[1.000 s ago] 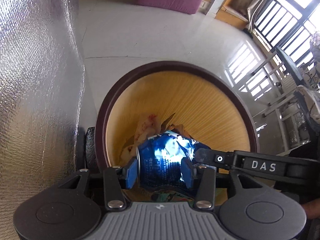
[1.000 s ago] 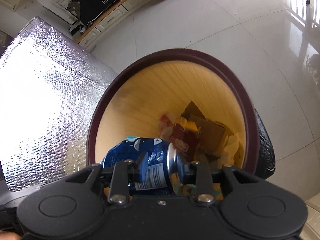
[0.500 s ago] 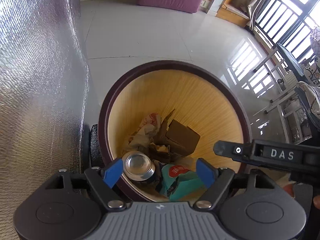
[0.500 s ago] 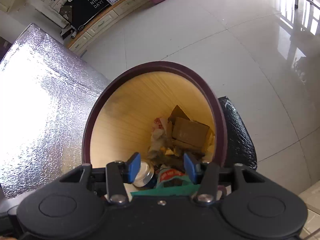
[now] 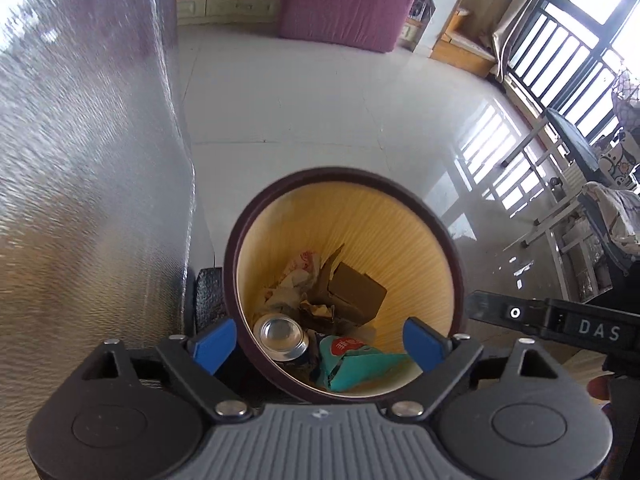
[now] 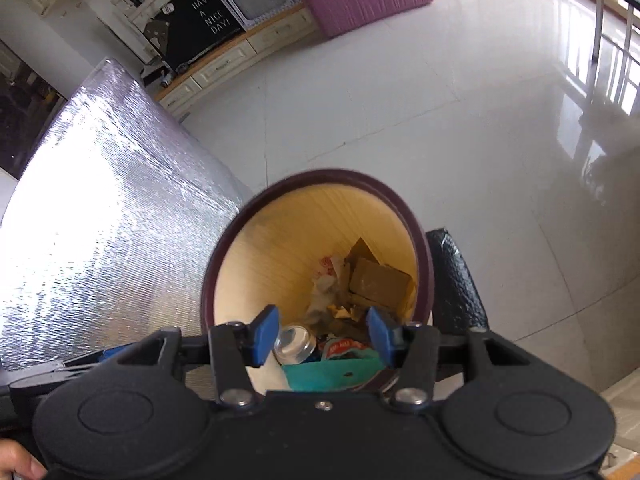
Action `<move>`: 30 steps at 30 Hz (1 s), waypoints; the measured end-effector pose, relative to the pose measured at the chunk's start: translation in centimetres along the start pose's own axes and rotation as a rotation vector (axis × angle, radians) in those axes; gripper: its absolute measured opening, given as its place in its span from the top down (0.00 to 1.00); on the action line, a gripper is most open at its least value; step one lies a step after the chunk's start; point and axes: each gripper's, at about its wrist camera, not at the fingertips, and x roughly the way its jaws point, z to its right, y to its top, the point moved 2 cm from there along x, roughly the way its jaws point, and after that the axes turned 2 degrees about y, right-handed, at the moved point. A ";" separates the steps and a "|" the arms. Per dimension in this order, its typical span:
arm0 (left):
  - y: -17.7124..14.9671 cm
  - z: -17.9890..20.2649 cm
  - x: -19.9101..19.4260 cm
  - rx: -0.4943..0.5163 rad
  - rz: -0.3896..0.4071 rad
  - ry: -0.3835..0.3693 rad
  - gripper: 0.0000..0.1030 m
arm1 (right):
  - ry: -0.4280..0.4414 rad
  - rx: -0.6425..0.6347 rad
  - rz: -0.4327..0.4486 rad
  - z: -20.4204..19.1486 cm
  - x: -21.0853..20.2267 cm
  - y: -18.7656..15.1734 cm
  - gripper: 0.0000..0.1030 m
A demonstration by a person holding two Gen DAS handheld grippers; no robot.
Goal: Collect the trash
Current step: 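Raise both tools up away from the wastebasket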
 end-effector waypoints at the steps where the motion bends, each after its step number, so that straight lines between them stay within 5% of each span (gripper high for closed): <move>1: 0.0 0.1 -0.6 0.002 0.008 0.000 0.09 | 0.001 -0.009 0.011 -0.3 -0.7 0.0 0.47; 5: 0.0 0.2 -3.2 0.004 0.046 0.006 0.04 | 0.002 -0.048 0.045 -1.3 -3.4 -0.2 0.41; 7: 0.0 0.2 -4.7 0.006 0.069 0.008 0.00 | 0.007 -0.071 0.060 -1.9 -4.9 -0.2 0.29; 16: -0.9 0.4 -10.7 0.019 0.153 0.041 0.00 | -0.006 -0.127 0.130 -3.9 -10.2 -1.3 0.08; 30: -4.8 -0.2 -19.7 0.017 0.304 0.086 0.00 | -0.059 -0.210 0.267 -6.4 -18.3 -4.8 0.00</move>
